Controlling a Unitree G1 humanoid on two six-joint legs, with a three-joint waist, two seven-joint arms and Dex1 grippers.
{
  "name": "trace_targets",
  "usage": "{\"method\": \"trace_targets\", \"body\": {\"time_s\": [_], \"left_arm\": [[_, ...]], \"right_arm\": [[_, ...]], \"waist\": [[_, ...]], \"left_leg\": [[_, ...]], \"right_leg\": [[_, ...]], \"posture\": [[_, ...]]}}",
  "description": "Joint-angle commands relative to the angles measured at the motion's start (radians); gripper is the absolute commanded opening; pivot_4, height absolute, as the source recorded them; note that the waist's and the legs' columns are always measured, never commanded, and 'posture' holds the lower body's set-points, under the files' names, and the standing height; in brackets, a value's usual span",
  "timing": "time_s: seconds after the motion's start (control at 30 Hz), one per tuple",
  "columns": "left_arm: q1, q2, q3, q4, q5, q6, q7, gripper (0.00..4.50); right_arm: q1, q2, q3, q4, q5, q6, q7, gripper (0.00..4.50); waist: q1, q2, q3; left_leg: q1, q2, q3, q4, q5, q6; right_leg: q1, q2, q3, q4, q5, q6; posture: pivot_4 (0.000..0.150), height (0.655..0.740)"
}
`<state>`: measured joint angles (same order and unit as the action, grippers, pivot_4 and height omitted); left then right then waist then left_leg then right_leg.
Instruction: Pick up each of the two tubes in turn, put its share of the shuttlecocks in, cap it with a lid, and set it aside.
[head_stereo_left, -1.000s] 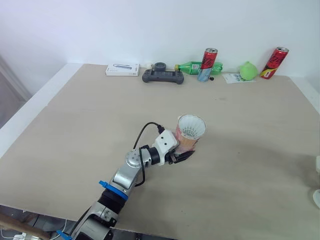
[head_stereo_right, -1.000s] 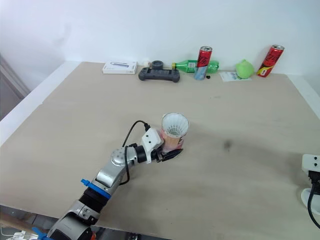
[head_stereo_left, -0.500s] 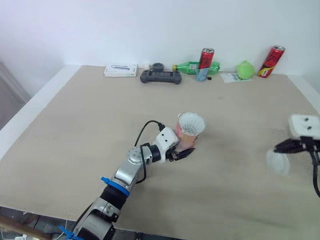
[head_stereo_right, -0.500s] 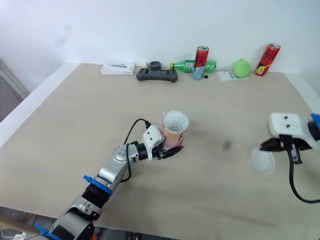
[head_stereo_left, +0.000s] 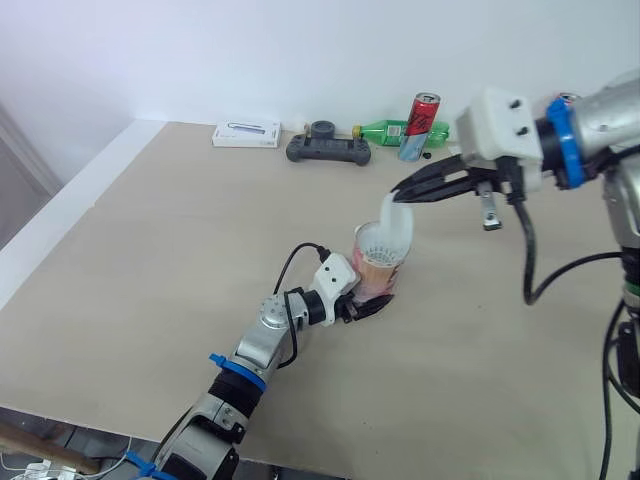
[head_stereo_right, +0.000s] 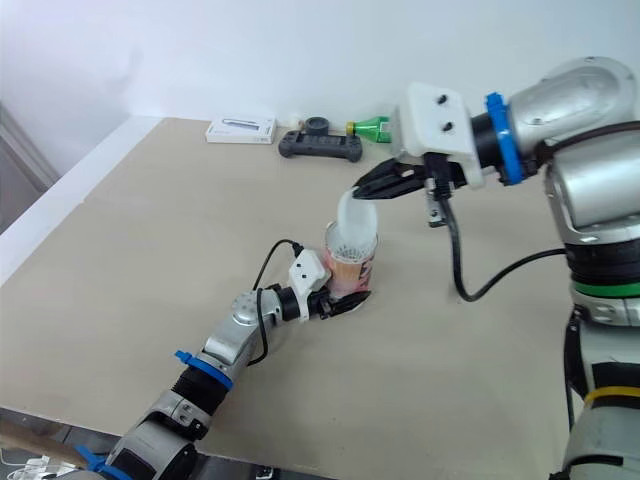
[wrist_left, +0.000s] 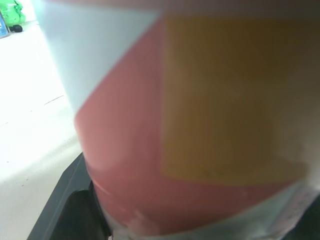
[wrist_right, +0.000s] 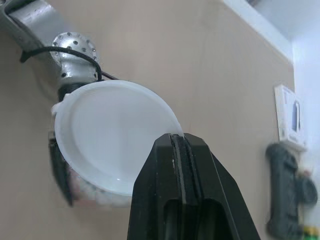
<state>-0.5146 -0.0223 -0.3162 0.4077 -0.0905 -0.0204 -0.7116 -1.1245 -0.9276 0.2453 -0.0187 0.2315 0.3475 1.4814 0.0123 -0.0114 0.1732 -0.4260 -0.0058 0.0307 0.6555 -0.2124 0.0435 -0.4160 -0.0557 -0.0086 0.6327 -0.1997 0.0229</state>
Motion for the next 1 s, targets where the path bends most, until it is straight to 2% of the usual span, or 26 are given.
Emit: {"method": "trace_targets", "body": {"time_s": [0.03, 0.53, 1.0], "left_arm": [[0.011, 0.009, -0.016, 0.051, 0.036, 0.015, 0.01, 2.98], [0.01, 0.004, -0.022, 0.063, 0.051, 0.007, 0.031, 2.98], [0.012, 0.008, -0.023, 0.063, 0.05, 0.004, 0.032, 2.98]], "right_arm": [[-0.036, 0.01, 0.014, 0.043, -0.051, -0.062, 0.022, 0.04], [-0.091, 0.019, 0.055, 0.139, -0.144, -0.152, 0.116, 0.04], [-0.061, -0.003, 0.068, 0.091, -0.107, -0.117, 0.133, 0.04]], "waist": [[-0.001, 0.0, 0.0], [-0.002, 0.0, 0.0], [-0.002, 0.0, 0.0]], "left_leg": [[0.0, 0.0, 0.001, 0.0, 0.0, 0.0], [0.001, 0.0, 0.002, 0.0, 0.001, 0.001], [0.001, 0.0, 0.002, 0.0, 0.001, 0.001]], "right_leg": [[0.0, -0.001, 0.0, 0.0, 0.001, 0.0], [0.0, -0.001, 0.0, 0.0, 0.003, 0.0], [0.0, -0.002, 0.0, 0.0, 0.003, 0.0]], "posture": [[0.15, 0.74], [0.15, 0.74], [0.15, 0.74]]}}
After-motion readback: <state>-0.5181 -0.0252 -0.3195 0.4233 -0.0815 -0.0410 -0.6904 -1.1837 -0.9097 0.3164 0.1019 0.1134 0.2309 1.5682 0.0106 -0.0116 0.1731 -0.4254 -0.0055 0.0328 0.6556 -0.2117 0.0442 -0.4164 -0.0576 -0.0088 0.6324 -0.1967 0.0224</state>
